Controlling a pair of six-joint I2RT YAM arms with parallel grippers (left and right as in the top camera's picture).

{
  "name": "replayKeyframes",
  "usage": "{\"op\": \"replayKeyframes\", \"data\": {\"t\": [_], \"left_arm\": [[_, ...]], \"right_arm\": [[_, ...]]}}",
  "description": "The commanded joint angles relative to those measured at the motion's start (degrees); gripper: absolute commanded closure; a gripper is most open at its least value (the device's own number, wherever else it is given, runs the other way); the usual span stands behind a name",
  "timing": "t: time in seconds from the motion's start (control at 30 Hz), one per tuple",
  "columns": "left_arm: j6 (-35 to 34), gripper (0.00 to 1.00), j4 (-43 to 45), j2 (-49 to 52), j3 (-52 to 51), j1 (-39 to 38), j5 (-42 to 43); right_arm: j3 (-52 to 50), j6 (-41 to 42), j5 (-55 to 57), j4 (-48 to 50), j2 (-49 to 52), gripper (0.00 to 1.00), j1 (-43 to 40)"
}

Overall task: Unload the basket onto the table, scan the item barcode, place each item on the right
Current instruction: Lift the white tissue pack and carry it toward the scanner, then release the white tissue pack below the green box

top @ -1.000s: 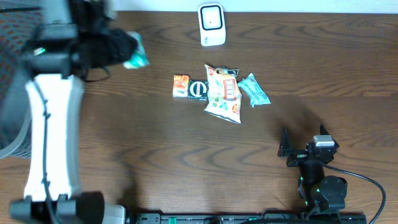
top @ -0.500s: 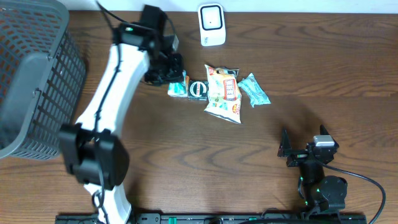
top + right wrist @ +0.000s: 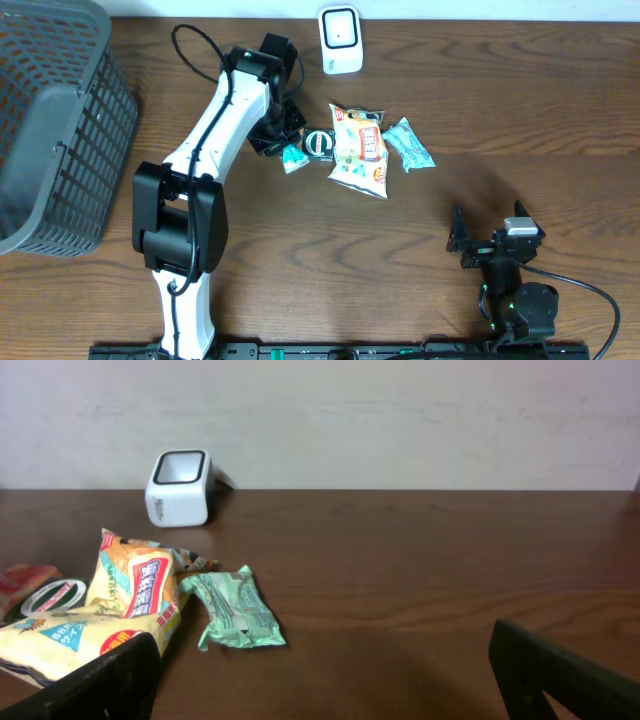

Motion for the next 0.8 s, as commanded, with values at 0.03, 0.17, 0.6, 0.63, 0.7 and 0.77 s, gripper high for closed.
{"op": "replayKeyframes", "data": {"t": [0.03, 0.17, 0.6, 0.63, 0.7, 0.77], "left_arm": [[-13.4, 0.92, -0.4, 0.2, -3.9, -0.1, -2.4], [-23.0, 0.83, -0.1, 0.2, -7.1, -0.1, -2.2], [-21.6, 0.56, 4.6, 0.2, -7.6, -3.9, 1.2], [-20.2, 0.55, 5.4, 0.2, -7.6, -4.3, 2.1], [-17.0, 0.54, 7.0, 0.2, -7.6, -5.2, 4.6], [-16.6, 0.53, 7.0, 0.2, -7.2, -5.4, 5.7]], "right_arm": [[-0.1, 0.2, -0.2, -0.2, -0.3, 0.01, -0.4], [-0.1, 0.2, -0.2, -0.2, -0.3, 0.01, -0.4], [-0.1, 0.2, -0.2, -0.2, -0.3, 0.01, -0.4], [-0.1, 0.2, -0.2, -0.2, -0.3, 0.01, -0.4], [-0.1, 0.2, -0.2, -0.2, -0.3, 0.01, -0.4], [-0.1, 0.2, -0.2, -0.2, -0.3, 0.01, -0.4]]}}
